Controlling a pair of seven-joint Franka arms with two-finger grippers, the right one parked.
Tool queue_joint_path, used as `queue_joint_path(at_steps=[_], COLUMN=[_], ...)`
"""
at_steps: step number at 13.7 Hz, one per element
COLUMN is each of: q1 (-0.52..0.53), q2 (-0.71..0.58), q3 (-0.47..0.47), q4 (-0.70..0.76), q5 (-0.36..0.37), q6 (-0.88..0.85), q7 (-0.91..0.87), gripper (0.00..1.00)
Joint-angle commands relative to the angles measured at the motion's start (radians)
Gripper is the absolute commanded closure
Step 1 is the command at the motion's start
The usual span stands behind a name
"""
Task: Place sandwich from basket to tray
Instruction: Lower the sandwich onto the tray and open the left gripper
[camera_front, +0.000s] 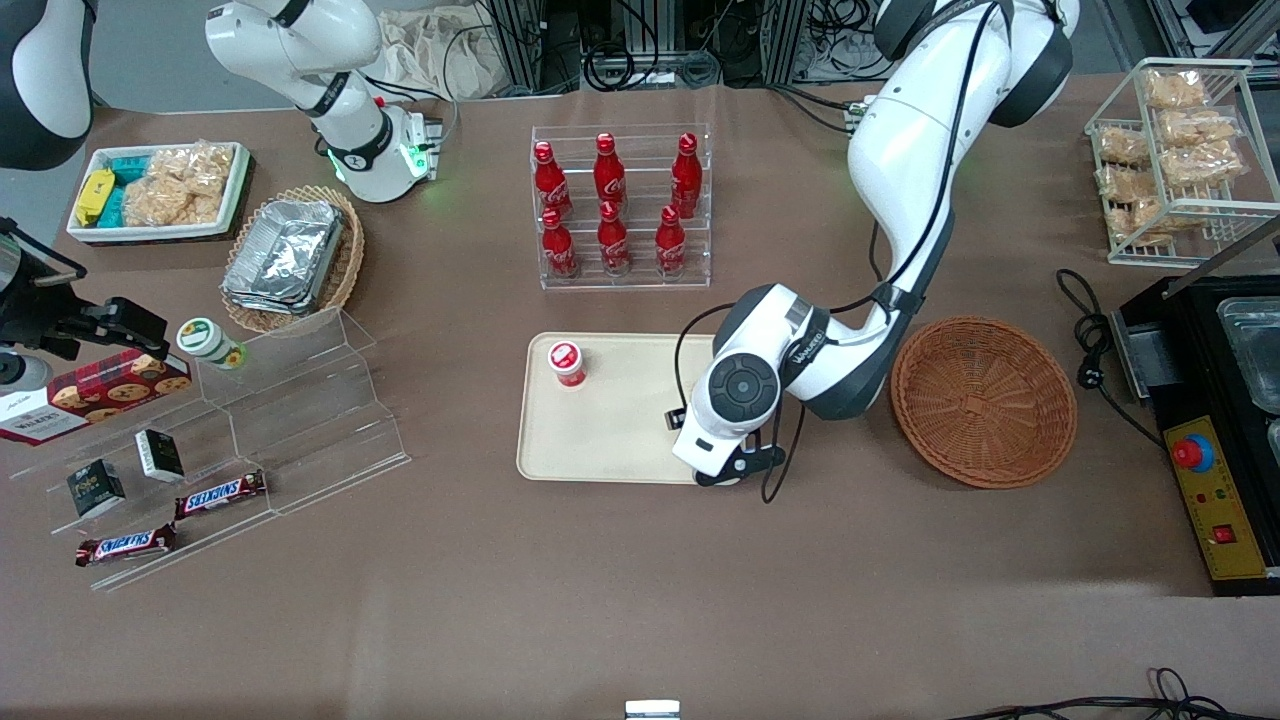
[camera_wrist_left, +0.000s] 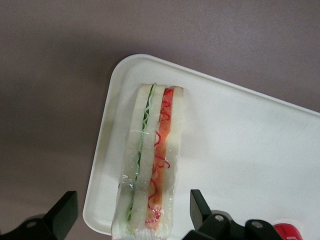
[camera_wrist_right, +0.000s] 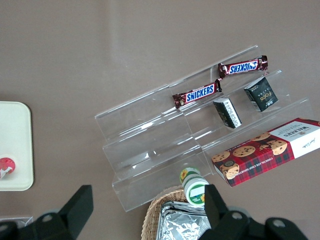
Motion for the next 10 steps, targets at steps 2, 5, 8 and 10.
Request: queue_joint_path(at_steps=[2, 5, 8, 10], q1=[0.001, 0.002, 0.004, 0.005], q2=[-0.019, -0.022, -0.025, -0.048], q3=[0.004, 0.004, 0.005, 0.008], q4=[0.0, 0.0, 0.0, 0.0], q5=[0.015, 0.015, 0.015, 0.015], q6=[-0.053, -0.055, -0.073, -0.09], q7=[-0.021, -0.021, -0.021, -0.021], gripper=[0.0, 0.0, 0.0, 0.0])
